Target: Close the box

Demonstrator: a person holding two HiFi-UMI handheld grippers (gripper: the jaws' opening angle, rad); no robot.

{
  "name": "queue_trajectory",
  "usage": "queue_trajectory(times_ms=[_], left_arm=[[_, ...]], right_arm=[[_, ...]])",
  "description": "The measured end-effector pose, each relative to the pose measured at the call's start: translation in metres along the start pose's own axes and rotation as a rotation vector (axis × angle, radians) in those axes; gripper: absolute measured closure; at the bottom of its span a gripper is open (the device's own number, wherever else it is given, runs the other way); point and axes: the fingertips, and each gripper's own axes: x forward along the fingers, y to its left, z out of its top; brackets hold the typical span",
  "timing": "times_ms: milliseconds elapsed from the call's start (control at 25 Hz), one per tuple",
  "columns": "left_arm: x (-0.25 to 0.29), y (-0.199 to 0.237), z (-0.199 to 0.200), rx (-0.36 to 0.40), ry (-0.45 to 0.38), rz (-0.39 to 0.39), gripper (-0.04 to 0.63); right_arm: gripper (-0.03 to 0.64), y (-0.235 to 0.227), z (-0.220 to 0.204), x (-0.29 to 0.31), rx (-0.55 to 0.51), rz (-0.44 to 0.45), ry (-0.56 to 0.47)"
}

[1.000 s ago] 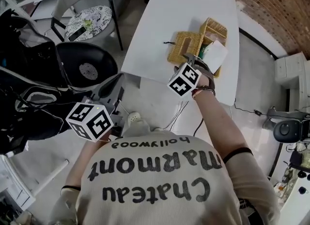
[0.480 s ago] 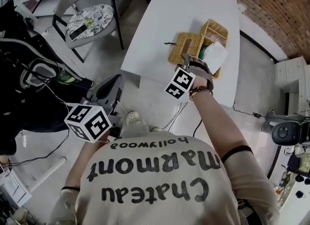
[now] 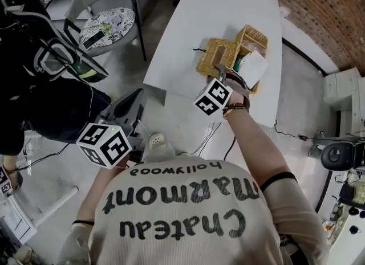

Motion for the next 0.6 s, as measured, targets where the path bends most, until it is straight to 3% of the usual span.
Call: queue_trajectory(times_ms=[600], left_arm=[[-0.012, -0.008, 0.013, 0.028, -0.011, -0.025, 0.594]], right_arm=[[0.446, -0.015, 0.016, -0.03, 0.333, -0.012, -0.104]])
